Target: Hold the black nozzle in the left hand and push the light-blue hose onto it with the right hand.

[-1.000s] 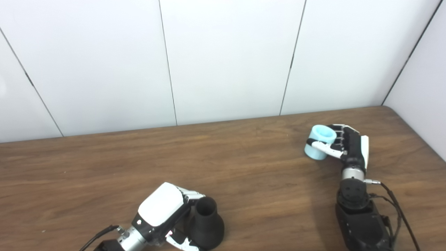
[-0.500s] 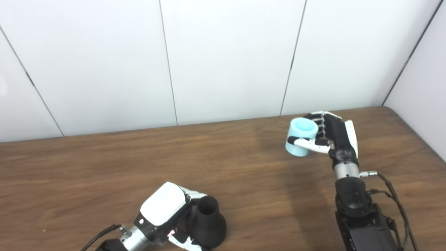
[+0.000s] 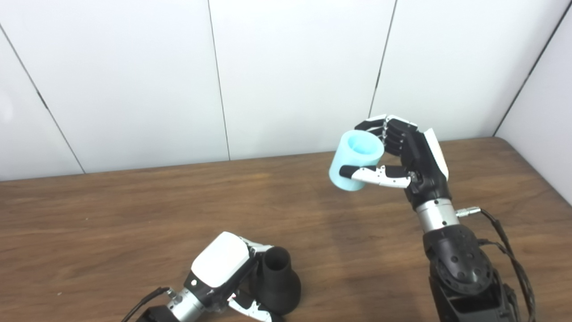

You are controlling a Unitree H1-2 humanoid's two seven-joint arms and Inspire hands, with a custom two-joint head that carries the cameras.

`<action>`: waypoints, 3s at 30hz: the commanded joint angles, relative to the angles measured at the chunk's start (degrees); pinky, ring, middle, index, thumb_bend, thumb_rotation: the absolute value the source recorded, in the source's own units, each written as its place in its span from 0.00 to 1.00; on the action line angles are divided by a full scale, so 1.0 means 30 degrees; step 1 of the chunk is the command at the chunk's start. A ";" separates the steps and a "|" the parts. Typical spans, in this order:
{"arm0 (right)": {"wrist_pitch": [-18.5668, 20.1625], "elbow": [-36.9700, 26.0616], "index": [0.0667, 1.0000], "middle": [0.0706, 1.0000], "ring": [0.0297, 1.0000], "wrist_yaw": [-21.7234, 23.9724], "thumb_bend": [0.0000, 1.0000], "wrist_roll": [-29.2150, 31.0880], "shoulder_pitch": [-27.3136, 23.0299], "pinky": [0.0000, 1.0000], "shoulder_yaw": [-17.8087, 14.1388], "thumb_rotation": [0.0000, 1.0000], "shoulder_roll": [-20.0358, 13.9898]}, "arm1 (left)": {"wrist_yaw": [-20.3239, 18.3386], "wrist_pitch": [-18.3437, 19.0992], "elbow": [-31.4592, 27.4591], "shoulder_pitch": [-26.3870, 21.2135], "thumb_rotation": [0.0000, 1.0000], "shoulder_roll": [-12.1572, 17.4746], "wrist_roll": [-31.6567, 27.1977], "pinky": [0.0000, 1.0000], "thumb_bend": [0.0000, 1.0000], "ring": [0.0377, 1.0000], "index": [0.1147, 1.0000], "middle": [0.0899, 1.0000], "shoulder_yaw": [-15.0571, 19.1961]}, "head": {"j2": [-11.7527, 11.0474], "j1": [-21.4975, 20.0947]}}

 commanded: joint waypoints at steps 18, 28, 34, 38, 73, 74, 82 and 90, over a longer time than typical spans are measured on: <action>-0.2396 -0.3257 0.50 0.45 0.36 0.1448 0.51 -0.2430 0.1975 0.27 0.3406 0.00 0.1571 | -0.1097 0.0122 0.0533 0.0288 0.00 -0.0491 -0.0175 0.24 0.50 0.34 0.46 0.45 -0.0324 | 0.0314 0.0747; -0.4716 -0.1944 0.48 0.46 0.38 0.1748 0.51 -0.2596 0.3268 0.29 0.4041 0.00 0.1884 | -0.1804 0.0034 0.0710 0.0291 0.00 -0.0440 -0.1052 0.18 0.49 0.30 0.48 0.40 -0.0314 | 0.0414 0.0843; -0.5718 -0.1320 0.49 0.47 0.37 0.1687 0.51 -0.3097 0.3587 0.28 0.4031 0.00 0.1971 | -0.1870 0.0041 0.0687 0.0300 0.00 -0.0405 -0.1077 0.19 0.49 0.31 0.48 0.42 -0.0329 | 0.0431 0.0841; -0.6224 -0.1065 0.49 0.46 0.38 0.1677 0.51 -0.3328 0.3748 0.30 0.4056 0.00 0.2044 | -0.1951 0.0125 0.0589 0.0336 0.00 -0.0414 -0.1052 0.19 0.49 0.30 0.48 0.40 -0.0332 | 0.0445 0.0910; -1.1231 0.3932 0.47 0.46 0.40 0.0288 0.52 -0.5198 0.3438 0.33 0.4044 0.00 0.2239 | -0.1781 0.0117 0.0065 0.0599 0.00 -0.0370 -0.0379 0.22 0.50 0.33 0.46 0.43 -0.0414 | 0.0157 0.1148; -1.1210 0.3891 0.47 0.46 0.40 0.0311 0.52 -0.5248 0.3410 0.33 0.4044 0.00 0.2241 | -0.1837 0.0150 0.0033 0.0599 0.00 -0.0362 -0.0372 0.22 0.50 0.33 0.46 0.44 -0.0420 | 0.0147 0.1137; -0.9497 0.2633 0.48 0.46 0.39 0.1462 0.52 -0.5576 0.3186 0.33 0.4051 0.00 0.1947 | -0.1751 0.0175 0.0150 0.0571 0.00 -0.0401 -0.0189 0.20 0.49 0.31 0.47 0.40 -0.0500 | 0.0134 0.1051; -0.6987 0.1439 0.49 0.45 0.38 0.2757 0.51 -0.5539 0.2835 0.32 0.3844 0.00 0.1756 | -0.1657 0.0153 0.0213 0.0553 0.00 -0.0492 -0.0175 0.17 0.49 0.32 0.46 0.38 -0.0501 | 0.0117 0.1076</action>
